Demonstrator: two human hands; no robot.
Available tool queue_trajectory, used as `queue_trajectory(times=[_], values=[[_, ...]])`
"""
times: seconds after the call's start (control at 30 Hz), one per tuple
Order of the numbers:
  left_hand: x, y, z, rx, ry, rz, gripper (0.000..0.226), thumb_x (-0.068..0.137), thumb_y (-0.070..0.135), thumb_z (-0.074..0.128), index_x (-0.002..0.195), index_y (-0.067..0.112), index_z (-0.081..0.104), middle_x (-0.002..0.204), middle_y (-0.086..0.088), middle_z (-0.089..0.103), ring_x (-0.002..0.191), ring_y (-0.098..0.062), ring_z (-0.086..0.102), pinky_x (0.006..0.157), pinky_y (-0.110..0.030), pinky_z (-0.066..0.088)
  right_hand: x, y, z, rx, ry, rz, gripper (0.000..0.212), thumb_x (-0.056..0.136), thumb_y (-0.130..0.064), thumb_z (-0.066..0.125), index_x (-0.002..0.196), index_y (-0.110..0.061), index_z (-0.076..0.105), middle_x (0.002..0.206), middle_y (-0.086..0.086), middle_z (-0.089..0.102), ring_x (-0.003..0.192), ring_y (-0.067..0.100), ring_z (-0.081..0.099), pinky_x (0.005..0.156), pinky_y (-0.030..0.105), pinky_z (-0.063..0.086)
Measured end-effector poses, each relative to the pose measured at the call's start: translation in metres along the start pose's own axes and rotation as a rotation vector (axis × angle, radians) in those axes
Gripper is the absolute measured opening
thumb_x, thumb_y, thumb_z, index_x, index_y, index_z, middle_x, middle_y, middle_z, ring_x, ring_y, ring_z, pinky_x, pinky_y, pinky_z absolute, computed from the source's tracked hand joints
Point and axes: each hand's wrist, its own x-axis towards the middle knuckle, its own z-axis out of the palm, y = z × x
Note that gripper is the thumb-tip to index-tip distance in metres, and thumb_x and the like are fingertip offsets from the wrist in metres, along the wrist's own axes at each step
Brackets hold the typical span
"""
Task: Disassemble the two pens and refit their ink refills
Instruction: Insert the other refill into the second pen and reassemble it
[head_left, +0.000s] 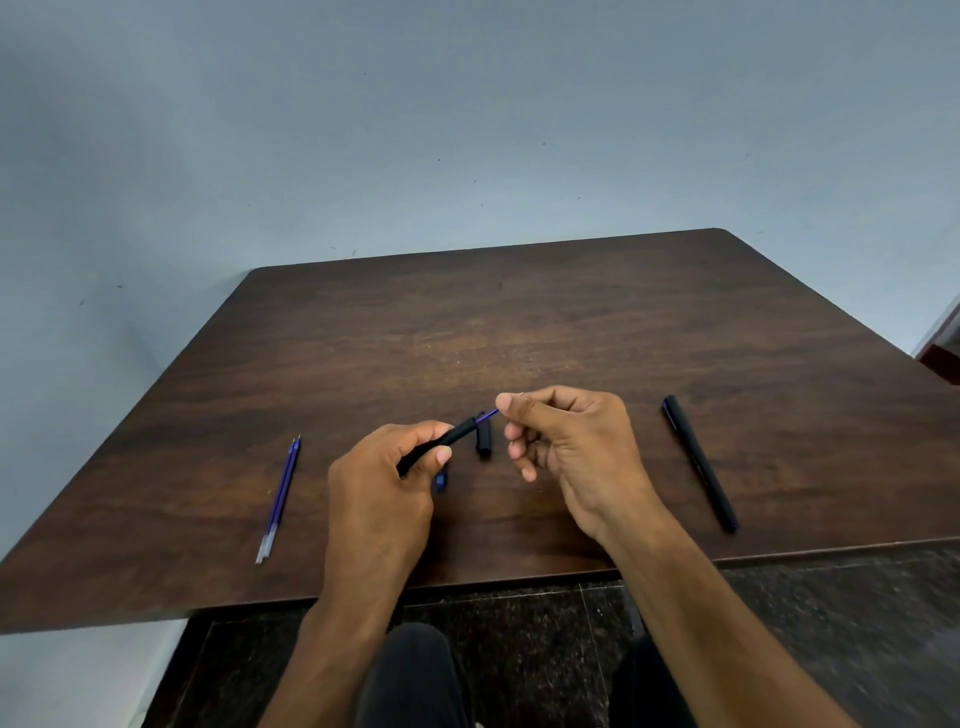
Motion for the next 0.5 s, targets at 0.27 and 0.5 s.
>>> queue_trajectory(times=[0.27, 0.5], values=[[0.001, -0.019, -0.023, 0.044, 0.084, -0.041, 0.027, 0.083, 0.005, 0.076, 0.105, 0.021, 0.077, 0.095, 0.015, 0.071, 0.087, 0.016, 0.056, 0.079, 0.006, 0.034, 0.002, 0.010, 0.021, -0.199, -0.083, 0.026, 0.024, 0.081, -0.015, 0.085, 0.077, 0.006, 0.075, 0.064, 0.012, 0.071, 0.046, 0.016, 0.056, 0.036, 0.025, 0.042], [0.003, -0.025, -0.029, 0.073, 0.105, -0.062, 0.027, 0.083, 0.002, 0.076, 0.105, 0.016, 0.078, 0.093, 0.012, 0.070, 0.082, 0.012, 0.056, 0.077, 0.007, 0.032, 0.010, 0.030, 0.057, -1.169, 0.006, 0.039, 0.044, 0.079, -0.047, 0.081, 0.059, -0.017, 0.057, 0.063, 0.002, 0.058, 0.064, 0.022, 0.062, 0.051, 0.026, 0.042]])
